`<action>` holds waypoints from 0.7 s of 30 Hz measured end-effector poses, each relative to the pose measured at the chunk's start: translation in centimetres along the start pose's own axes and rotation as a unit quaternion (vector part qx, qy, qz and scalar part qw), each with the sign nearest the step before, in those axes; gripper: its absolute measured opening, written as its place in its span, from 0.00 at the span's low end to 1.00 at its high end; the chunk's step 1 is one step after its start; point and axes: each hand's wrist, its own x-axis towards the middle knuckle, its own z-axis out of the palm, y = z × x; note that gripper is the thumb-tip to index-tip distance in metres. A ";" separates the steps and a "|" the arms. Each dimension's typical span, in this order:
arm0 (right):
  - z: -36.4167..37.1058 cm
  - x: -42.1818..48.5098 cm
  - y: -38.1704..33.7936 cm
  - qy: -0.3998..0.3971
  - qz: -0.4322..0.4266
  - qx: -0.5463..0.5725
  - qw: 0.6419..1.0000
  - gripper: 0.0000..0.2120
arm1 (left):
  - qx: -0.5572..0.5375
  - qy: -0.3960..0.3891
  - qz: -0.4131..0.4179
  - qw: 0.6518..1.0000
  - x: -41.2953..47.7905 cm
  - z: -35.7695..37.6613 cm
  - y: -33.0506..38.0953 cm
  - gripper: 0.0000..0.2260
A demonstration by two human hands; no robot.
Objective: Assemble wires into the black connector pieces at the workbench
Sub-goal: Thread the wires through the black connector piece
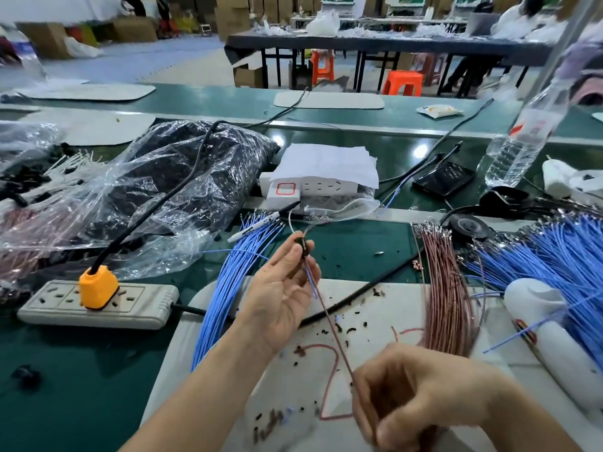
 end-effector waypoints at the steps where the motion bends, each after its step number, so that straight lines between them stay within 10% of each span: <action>1: -0.1 -0.2 -0.3 -0.025 0.013 -0.012 1.000 0.06 | -0.003 0.003 -0.003 1.000 0.0 0.0 -0.1 0.19; 8: -0.4 -0.2 -0.1 -0.058 0.014 -0.010 0.998 0.08 | 0.013 -0.025 -0.025 0.999 -0.4 0.2 -0.4 0.16; 16: 0.8 2.0 1.4 0.216 -0.078 0.079 0.970 0.09 | 0.054 -0.085 -0.055 0.993 -1.2 0.5 -1.2 0.11; 21: 0.7 0.7 -0.1 0.032 -0.028 -0.034 0.999 0.07 | -0.033 -0.003 0.023 0.999 0.2 0.0 0.0 0.15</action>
